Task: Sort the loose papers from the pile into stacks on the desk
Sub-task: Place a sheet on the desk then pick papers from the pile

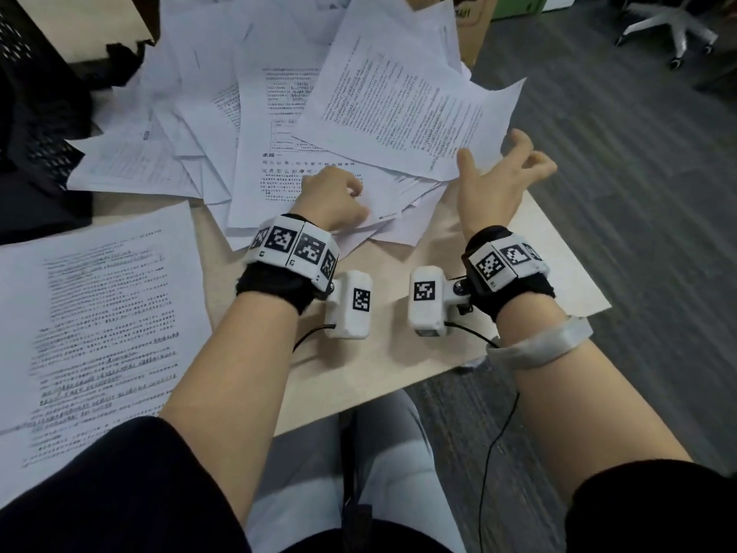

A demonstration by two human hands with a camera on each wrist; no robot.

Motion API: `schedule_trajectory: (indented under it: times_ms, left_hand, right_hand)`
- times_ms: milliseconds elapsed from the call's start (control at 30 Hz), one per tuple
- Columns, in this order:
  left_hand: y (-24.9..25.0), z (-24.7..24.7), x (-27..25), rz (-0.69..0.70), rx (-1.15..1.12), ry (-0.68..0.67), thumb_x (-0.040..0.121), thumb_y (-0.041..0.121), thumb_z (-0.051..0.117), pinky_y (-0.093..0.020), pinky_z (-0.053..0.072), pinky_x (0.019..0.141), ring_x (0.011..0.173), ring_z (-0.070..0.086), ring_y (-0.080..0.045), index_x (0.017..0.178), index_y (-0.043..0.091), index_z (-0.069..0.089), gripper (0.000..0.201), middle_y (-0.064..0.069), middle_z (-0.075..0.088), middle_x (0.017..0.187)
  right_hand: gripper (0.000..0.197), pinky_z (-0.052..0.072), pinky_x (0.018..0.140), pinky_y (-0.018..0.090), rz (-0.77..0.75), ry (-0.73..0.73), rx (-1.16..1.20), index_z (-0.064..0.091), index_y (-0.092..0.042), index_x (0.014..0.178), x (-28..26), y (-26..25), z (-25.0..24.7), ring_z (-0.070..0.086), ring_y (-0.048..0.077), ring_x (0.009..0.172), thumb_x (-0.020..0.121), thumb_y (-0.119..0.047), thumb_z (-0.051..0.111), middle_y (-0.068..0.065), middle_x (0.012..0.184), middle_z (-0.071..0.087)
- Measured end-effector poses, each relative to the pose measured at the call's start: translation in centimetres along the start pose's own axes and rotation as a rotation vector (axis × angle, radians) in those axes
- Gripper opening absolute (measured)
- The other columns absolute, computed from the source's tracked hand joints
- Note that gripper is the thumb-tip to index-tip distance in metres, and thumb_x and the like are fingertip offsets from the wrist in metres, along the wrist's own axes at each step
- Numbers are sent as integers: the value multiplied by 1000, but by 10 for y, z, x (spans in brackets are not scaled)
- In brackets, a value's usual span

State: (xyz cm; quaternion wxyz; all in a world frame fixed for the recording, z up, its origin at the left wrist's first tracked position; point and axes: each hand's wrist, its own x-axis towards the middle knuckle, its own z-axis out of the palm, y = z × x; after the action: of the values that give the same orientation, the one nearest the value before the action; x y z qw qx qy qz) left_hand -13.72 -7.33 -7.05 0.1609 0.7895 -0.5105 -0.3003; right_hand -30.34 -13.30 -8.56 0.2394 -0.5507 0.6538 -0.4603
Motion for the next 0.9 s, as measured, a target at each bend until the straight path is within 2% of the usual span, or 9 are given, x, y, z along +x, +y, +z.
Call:
schedule_trajectory:
  times_ms: [67,133,267,367,433,600,700,800,900]
  left_hand:
    - [-1,-1,4,1,-9,5,80,15,64,-39,35,110,130,40,-28,121,20,60,42,-6,48,136]
    - [-2,-1,7,4,-16,15,76,12,69,-40,38,108,127,45,-26,121,20,60,47,-5,52,134]
    - [-5,0,12,13,-14,70,73,8,73,-37,41,106,122,51,-23,124,16,59,53,-4,55,131]
    - [-6,0,12,18,-32,60,72,10,75,-37,42,106,121,51,-23,125,14,59,56,-5,56,130]
    - [-6,0,10,19,-47,45,72,13,75,-38,41,106,122,50,-24,125,15,59,55,-5,57,130]
    - [-2,-2,0,29,-178,-7,92,37,51,-32,37,104,123,49,-23,117,14,63,36,-5,59,125]
    - [12,-6,-14,31,-384,-64,99,51,25,-27,33,97,110,52,-13,121,11,60,58,-2,59,124]
    - [22,-16,-24,37,-773,-11,96,55,33,-33,44,102,111,59,-15,108,10,61,55,-4,65,116]
    - [26,-33,-36,62,-1149,77,95,43,49,-31,57,83,97,70,-23,91,12,56,32,-11,70,101]
  right_hand:
    - [63,36,78,13,103,-70,33,33,-7,139,9,3,2,50,18,93,88,-30,63,10,131,34]
    - [55,44,90,25,197,-129,109,42,-7,134,18,5,5,56,20,99,87,-29,63,2,108,55]
    - [4,51,69,35,250,-160,101,60,-11,78,23,9,8,60,28,76,78,-12,56,5,79,62]
    - [12,51,60,39,250,-130,138,53,-14,61,19,8,4,60,33,65,73,-12,54,4,65,59]
    - [29,36,48,30,229,-79,160,36,-14,50,16,8,0,40,25,49,73,-10,53,4,51,41]
    - [31,49,44,31,215,-23,459,49,-6,52,2,-5,-15,56,24,39,83,-6,52,4,42,57]
    - [22,51,45,25,161,-104,643,57,2,68,-11,-25,-21,63,20,41,89,-1,52,12,51,58]
    - [13,53,45,25,102,-195,743,58,6,83,-28,-44,-23,66,20,45,93,-2,53,15,62,58]
    - [11,54,50,25,38,-300,760,59,3,87,-42,-62,-27,67,18,50,94,-3,54,10,65,59]
